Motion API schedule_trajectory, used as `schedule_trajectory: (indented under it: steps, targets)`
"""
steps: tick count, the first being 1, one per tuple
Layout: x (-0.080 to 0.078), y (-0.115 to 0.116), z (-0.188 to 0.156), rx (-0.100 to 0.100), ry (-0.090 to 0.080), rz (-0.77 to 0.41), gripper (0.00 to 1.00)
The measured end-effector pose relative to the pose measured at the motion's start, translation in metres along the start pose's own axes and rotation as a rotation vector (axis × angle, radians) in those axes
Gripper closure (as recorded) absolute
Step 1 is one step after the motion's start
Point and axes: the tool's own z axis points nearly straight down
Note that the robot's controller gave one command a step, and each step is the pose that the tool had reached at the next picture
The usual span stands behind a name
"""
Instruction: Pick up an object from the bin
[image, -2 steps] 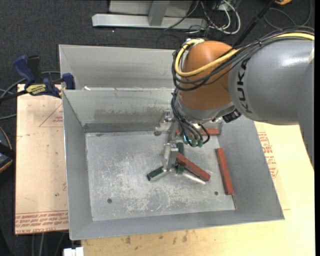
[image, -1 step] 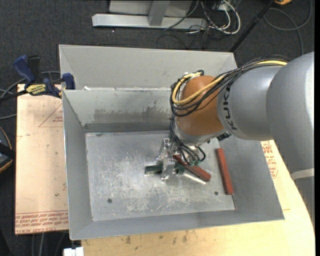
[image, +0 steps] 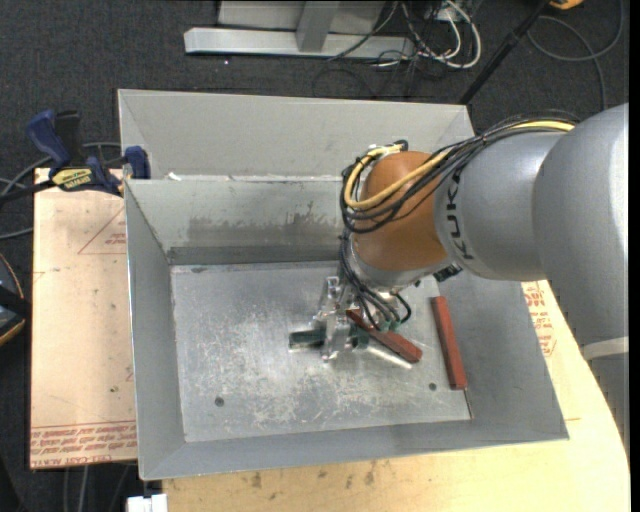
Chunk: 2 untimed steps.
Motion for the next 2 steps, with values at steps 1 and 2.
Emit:
schedule_trajectory:
  steps: [1,2]
  targets:
    - [0.001,0.0,-0.002,0.0,0.003,-0.002,1.0]
    - [-0.003,0.028,-0.034,0.002,-0.001,-0.233,1.0]
